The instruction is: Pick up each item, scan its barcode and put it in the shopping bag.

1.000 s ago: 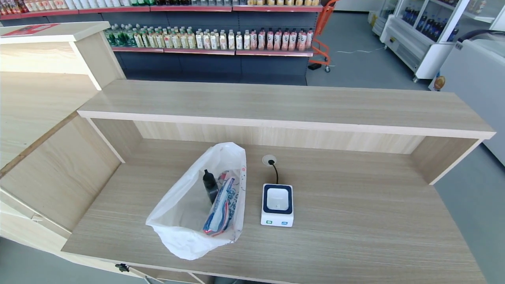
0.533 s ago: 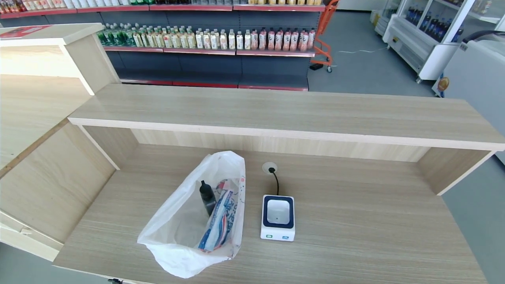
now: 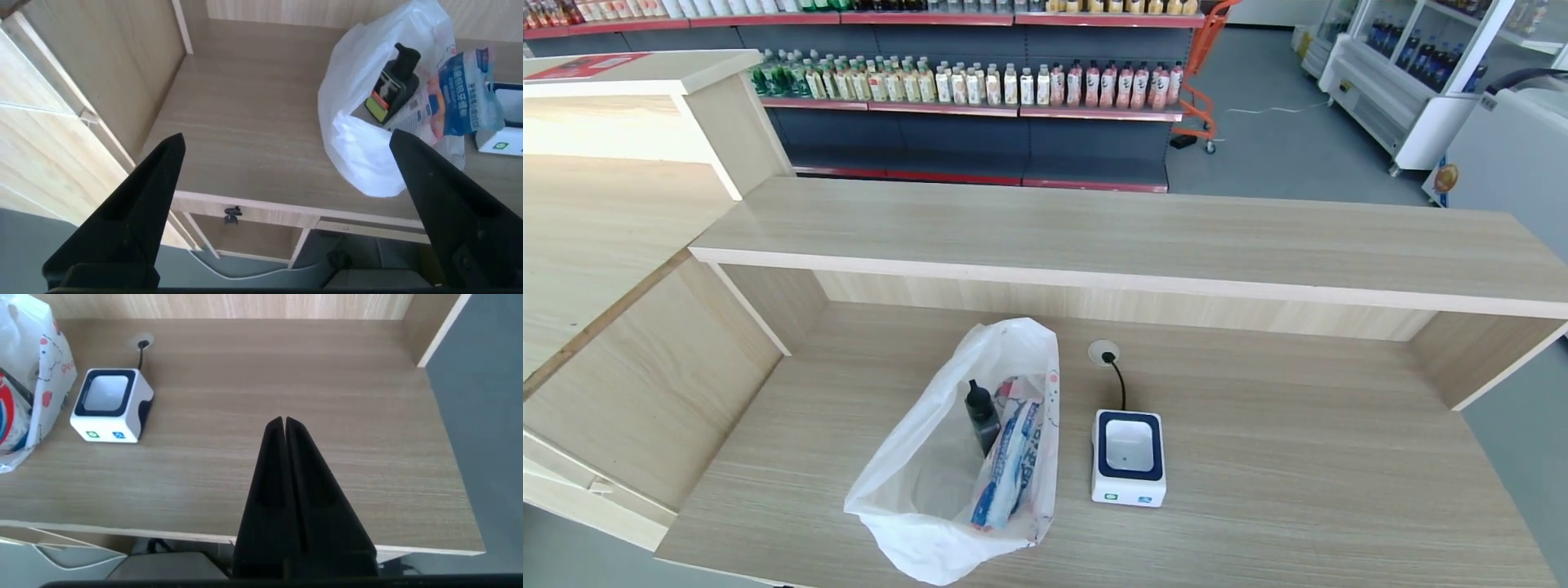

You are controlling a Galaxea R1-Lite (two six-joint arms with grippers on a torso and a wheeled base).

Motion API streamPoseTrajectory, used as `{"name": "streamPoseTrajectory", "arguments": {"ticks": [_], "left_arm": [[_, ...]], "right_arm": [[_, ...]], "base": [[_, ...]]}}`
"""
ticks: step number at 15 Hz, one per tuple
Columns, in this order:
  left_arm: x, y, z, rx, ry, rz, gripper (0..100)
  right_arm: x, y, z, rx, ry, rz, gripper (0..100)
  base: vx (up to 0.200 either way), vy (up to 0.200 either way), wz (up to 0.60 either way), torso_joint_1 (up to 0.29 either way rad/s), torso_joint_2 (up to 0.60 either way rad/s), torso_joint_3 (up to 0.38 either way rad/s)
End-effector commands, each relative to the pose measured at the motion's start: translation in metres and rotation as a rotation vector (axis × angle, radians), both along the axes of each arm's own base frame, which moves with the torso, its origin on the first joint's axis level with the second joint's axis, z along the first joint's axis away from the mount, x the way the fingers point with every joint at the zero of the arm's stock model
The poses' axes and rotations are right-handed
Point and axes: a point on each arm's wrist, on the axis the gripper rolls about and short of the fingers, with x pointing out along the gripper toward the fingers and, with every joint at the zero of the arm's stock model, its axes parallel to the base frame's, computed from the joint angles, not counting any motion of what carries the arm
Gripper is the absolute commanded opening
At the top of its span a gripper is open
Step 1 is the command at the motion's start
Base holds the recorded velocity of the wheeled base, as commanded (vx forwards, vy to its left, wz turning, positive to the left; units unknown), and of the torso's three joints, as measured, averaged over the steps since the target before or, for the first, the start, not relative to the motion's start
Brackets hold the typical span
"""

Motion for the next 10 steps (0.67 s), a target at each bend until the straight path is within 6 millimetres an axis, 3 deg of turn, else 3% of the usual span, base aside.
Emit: {"name": "streamPoseTrajectory", "arguments": {"ticks": [1,10], "left_arm": [[0.0000,0.0000,0.0000,-0.001,-0.001,0.001,100],[0.0000,0.0000,0.0000,-0.001,-0.001,0.001,100]], "right_arm": [[0.0002,0.0000,0.0001,0.002,0.002,0.000,0],[0.0002,0.0000,0.0001,0.003,0.002,0.000,0]], "base": [[0.000,0.000,0.00,0.000,0.00,0.000],[0.000,0.000,0.00,0.000,0.00,0.000]]}}
